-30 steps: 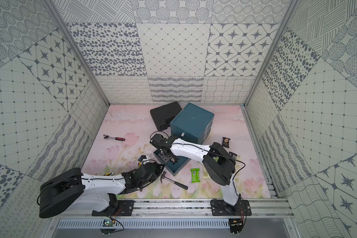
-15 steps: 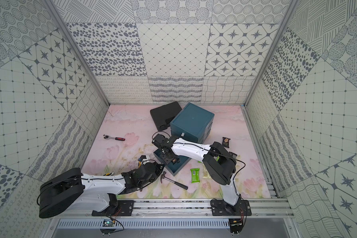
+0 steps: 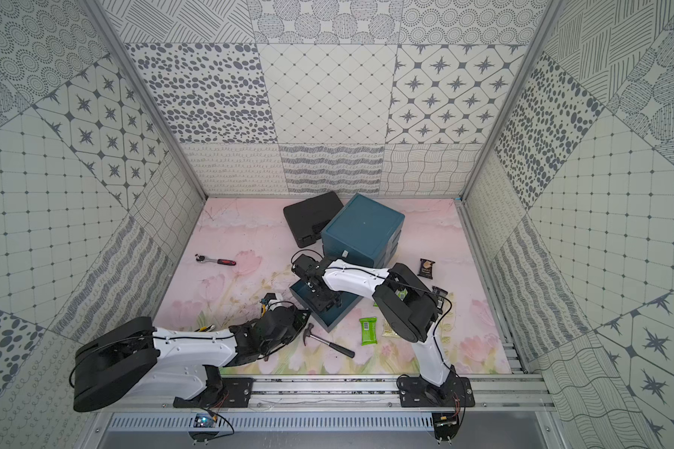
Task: Take the cookies out of the drawer
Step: Pick up the cookie from the drawer.
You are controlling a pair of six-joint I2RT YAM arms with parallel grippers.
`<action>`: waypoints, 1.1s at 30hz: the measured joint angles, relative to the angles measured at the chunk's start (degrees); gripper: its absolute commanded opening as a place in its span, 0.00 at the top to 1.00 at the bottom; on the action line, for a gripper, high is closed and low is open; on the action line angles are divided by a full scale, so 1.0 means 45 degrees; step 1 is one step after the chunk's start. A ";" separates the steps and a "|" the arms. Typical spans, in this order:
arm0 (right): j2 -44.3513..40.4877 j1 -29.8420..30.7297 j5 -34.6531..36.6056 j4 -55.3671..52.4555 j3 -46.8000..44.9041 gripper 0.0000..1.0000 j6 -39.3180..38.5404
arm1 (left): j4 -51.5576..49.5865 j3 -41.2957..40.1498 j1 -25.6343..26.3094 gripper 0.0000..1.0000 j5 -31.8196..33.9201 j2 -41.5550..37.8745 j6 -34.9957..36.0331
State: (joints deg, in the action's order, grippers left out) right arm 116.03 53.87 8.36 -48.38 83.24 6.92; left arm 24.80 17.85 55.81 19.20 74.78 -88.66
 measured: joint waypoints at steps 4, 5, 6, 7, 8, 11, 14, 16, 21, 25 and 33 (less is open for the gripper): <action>0.0102 -0.0005 -0.0073 0.0005 0.0097 0.44 -0.0073 | 0.0000 0.0000 0.0000 1.00 -0.0005 0.0000 0.0000; 0.0126 -0.0005 -0.0068 0.0005 0.0131 0.47 -0.0107 | 0.0000 0.0000 0.0000 1.00 -0.0005 0.0000 0.0000; 0.0160 -0.0005 -0.0058 0.0005 0.0170 0.49 -0.0131 | 0.0000 0.0000 0.0000 1.00 -0.0005 0.0000 0.0000; 0.0189 -0.0005 -0.0049 -0.0015 0.0223 0.52 -0.0170 | 0.0000 0.0000 0.0000 1.00 0.0000 0.0000 0.0000; 0.0223 0.0000 -0.0039 -0.0005 0.0277 0.53 -0.0214 | 0.0000 0.0000 0.0000 1.00 0.0000 0.0000 0.0000; 0.0228 0.0005 -0.0034 0.0005 0.0296 0.58 -0.0291 | 0.0000 0.0000 0.0000 1.00 0.0000 0.0000 0.0000; 0.0204 0.0015 0.0044 0.0000 0.0296 0.60 -0.0321 | 0.0000 0.0000 0.0000 1.00 0.0000 0.0000 0.0000; 0.0155 0.0024 0.0136 -0.0010 0.0282 0.61 -0.0359 | 0.0000 0.0000 0.0000 1.00 0.0000 0.0000 0.0000; -0.0573 0.0126 0.0491 -0.0063 -0.0126 0.63 -0.0442 | 0.0000 0.0000 0.0000 1.00 0.0000 0.0000 0.0000; -0.2157 0.0272 0.0738 -0.0102 -0.0636 0.65 -0.0408 | 0.0000 0.0000 0.0000 1.00 0.0000 0.0000 0.0000; -0.5863 0.0627 0.1205 -0.0180 -0.1384 0.66 0.0010 | 0.0000 0.0000 0.0000 1.00 0.0000 0.0010 0.0000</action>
State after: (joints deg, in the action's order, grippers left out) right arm 89.65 56.69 13.78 -49.19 77.01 6.96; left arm 24.80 17.85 55.81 19.20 74.83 -88.66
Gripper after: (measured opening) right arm 0.345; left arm 0.089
